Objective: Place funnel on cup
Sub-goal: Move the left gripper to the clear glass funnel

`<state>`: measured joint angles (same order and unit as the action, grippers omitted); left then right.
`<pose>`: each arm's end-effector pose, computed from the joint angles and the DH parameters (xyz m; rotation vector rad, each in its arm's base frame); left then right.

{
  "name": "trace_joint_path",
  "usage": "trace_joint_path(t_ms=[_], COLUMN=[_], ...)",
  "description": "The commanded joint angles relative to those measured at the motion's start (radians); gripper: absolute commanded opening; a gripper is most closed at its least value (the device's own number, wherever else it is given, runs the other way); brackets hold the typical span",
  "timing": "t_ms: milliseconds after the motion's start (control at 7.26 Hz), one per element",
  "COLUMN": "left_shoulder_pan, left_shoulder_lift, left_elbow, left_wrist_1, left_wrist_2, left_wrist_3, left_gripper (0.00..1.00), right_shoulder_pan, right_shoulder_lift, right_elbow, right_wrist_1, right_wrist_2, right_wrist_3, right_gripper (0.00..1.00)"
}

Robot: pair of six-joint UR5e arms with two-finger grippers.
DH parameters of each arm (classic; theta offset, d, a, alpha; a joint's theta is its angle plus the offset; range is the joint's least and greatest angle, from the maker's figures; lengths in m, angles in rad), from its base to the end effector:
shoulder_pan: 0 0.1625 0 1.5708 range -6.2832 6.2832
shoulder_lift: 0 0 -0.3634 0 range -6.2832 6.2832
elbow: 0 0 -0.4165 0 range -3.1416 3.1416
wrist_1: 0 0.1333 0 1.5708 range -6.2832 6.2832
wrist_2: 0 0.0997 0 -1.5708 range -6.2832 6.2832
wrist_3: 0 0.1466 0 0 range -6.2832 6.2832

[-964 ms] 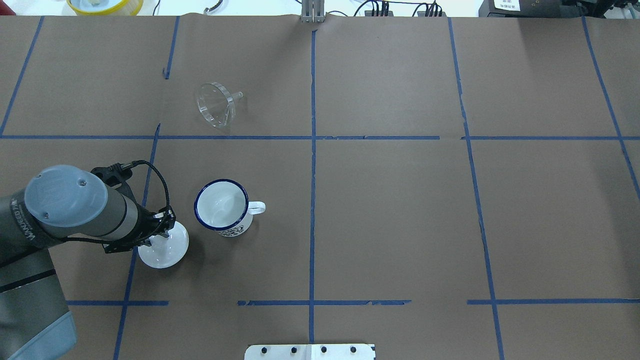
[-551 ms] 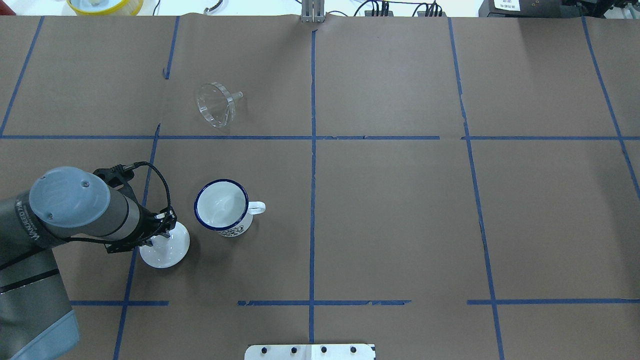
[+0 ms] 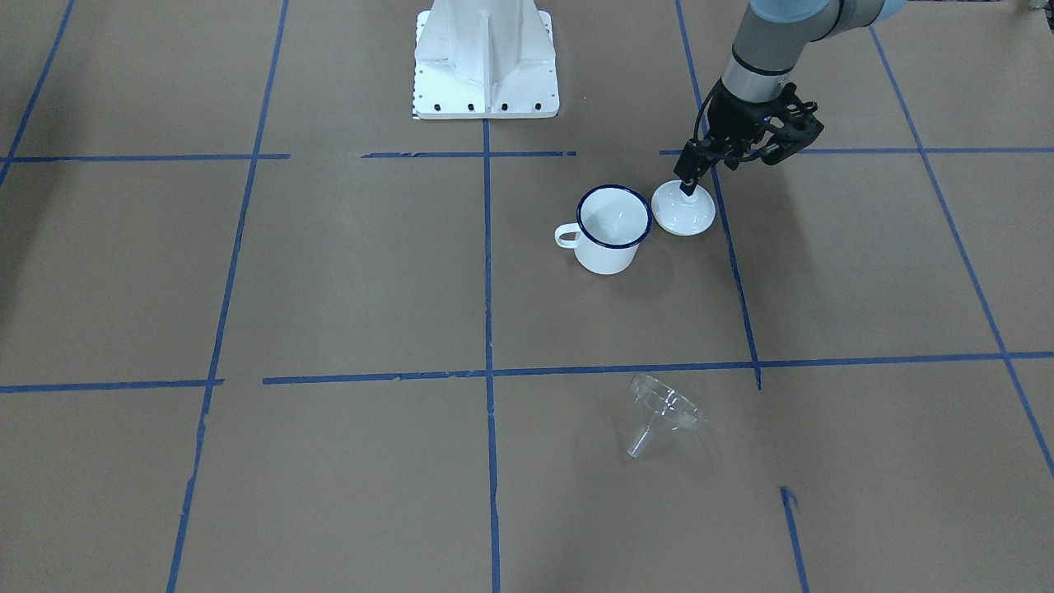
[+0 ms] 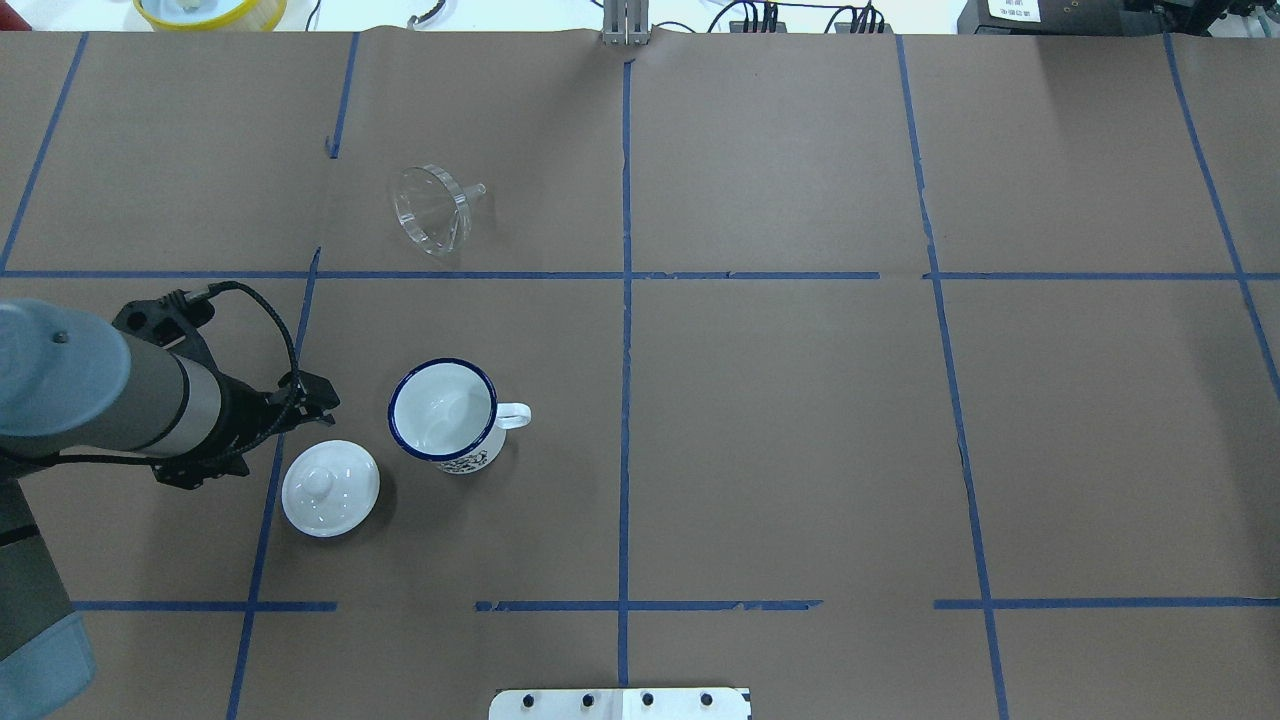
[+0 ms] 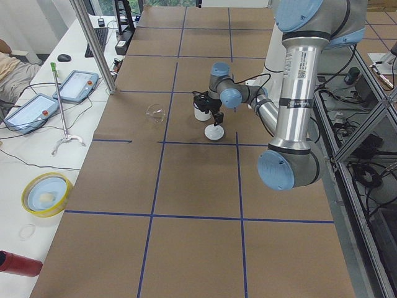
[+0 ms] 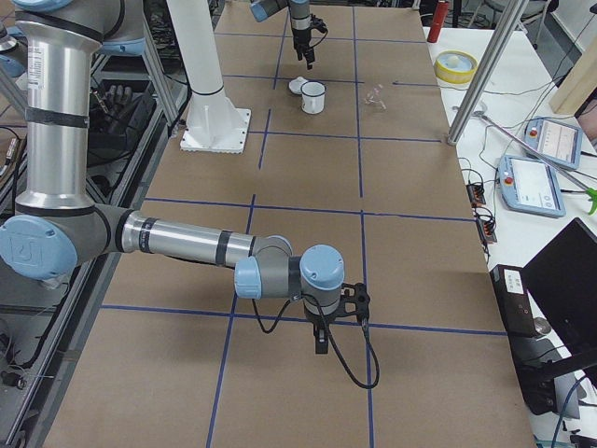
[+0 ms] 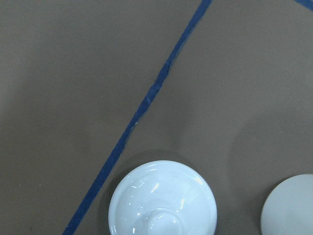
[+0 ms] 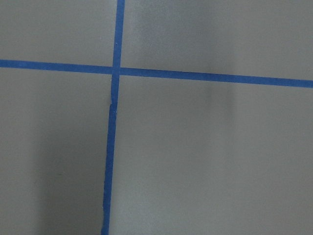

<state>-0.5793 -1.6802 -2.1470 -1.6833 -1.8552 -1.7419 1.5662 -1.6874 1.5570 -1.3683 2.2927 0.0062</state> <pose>0.3951 -0.3686 0.2869 -0.1044 0.8434 -0.5922 0.0342 -0.4782 0.6802 0.0650 -0.7219 -0.0245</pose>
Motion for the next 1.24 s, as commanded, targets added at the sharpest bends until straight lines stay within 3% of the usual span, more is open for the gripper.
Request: trace_joint_path(t_ms=[0, 138, 275, 551, 689, 1102], left_shoulder_pan=[-0.060, -0.098, -0.114, -0.119, -0.123, -0.152], left_shoulder_lift=[-0.196, -0.296, -0.300, -0.302, -0.300, -0.309], left_elbow=[0.106, 0.225, 0.289, 0.564, 0.672, 0.783], left_wrist_1=[-0.009, -0.062, -0.217, -0.732, -0.877, -1.076], left_wrist_2=[-0.002, 0.019, 0.075, 0.227, 0.260, 0.264], left_wrist_3=[-0.159, -0.189, -0.247, -0.355, -0.364, -0.424], left_gripper=[1.00, 1.00, 1.00, 1.00, 1.00, 0.98], right_shoulder_pan=[0.000, 0.000, 0.000, 0.000, 0.000, 0.000], right_shoulder_lift=[0.000, 0.000, 0.000, 0.000, 0.000, 0.000], right_elbow=[0.000, 0.000, 0.000, 0.000, 0.000, 0.000], right_wrist_1=[0.000, 0.000, 0.000, 0.000, 0.000, 0.000], right_wrist_2=[-0.001, 0.001, 0.001, 0.001, 0.001, 0.001], right_wrist_3=[0.000, 0.000, 0.000, 0.000, 0.000, 0.000], right_gripper=[1.00, 1.00, 1.00, 1.00, 1.00, 1.00])
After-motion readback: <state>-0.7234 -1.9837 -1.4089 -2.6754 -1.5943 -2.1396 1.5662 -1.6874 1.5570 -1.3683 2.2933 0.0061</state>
